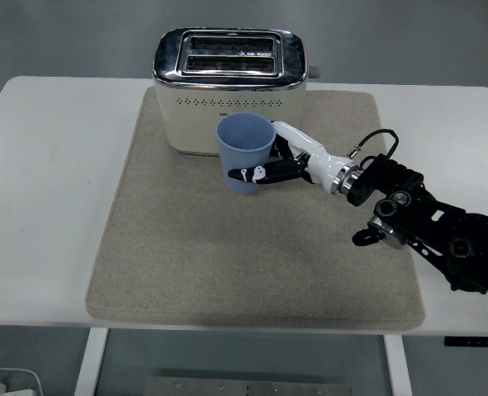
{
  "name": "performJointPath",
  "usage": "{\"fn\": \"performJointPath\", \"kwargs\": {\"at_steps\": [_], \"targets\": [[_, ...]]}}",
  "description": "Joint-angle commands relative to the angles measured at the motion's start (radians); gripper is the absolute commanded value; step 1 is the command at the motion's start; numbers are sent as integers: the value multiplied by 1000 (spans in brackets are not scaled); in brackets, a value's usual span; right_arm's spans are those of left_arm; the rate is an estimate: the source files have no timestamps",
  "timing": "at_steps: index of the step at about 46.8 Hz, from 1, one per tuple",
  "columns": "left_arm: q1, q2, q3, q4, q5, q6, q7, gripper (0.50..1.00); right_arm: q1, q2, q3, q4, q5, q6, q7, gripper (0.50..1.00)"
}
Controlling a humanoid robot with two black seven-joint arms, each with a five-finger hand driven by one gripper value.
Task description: Put the water cup in front of the bread machine
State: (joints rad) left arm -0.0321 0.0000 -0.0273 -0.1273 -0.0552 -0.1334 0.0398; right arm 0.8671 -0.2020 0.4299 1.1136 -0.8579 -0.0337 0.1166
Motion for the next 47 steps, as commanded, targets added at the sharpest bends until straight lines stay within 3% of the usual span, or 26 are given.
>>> {"fn": "performJointPath", "kwargs": {"at_steps": [1, 6, 16, 47], "targets": [[0, 0, 0, 0, 0, 0, -1, 999, 16, 24, -31, -24, -16, -5, 14, 500], [0, 0, 0, 0, 0, 0, 0, 999, 23, 50, -68, -52, -52, -28, 46, 500], [0, 0, 0, 0, 0, 0, 0, 999, 27, 101, -85, -115, -69, -31, 48, 500], [0, 0, 0, 0, 0, 0, 0, 999, 39, 122, -76, -158, -67, -48, 46, 500]]}}
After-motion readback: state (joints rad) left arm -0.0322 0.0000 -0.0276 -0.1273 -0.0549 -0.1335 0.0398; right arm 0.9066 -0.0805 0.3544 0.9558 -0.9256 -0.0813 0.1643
